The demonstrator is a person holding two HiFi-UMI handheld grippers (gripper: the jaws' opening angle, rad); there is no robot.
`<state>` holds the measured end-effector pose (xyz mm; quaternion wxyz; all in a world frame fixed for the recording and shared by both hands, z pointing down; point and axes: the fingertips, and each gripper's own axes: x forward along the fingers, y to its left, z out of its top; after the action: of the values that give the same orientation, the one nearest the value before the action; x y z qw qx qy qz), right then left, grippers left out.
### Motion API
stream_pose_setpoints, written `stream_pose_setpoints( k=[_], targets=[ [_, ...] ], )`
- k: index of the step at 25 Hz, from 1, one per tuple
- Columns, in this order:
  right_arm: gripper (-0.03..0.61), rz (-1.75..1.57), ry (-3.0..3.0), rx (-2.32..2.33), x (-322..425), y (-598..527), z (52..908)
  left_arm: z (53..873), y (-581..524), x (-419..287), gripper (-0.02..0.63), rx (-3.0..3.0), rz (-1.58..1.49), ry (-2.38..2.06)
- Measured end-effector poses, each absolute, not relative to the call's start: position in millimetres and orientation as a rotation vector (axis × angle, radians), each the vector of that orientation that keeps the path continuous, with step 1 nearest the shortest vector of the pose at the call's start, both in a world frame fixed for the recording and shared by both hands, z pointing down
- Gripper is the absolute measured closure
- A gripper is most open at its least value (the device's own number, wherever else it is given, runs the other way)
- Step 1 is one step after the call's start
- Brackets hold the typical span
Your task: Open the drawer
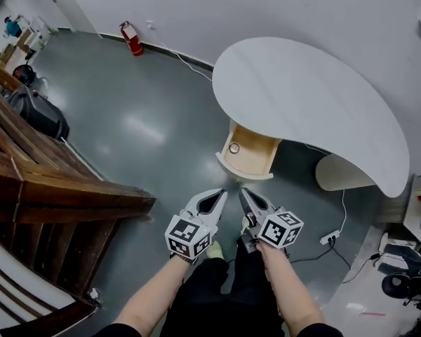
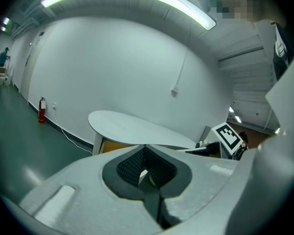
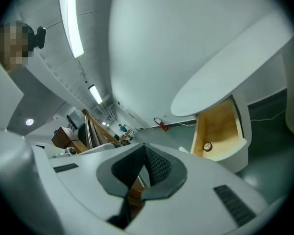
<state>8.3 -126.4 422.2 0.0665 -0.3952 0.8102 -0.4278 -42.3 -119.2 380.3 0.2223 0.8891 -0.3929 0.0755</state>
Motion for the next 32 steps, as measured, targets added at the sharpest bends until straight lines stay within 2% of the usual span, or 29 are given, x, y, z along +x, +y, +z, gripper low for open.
stream_pose_setpoints(
  k=[18,32],
  targets=[
    [0.563,-0.768,2.733,-1.281,8,-127,264,247,-114,-38,0.604,2.556,0.111,-1.129],
    [0.563,-0.573,2.786,-1.324,9,-119,216,206,-106,-42,0.604,2.577,0.030,-1.210]
  ],
)
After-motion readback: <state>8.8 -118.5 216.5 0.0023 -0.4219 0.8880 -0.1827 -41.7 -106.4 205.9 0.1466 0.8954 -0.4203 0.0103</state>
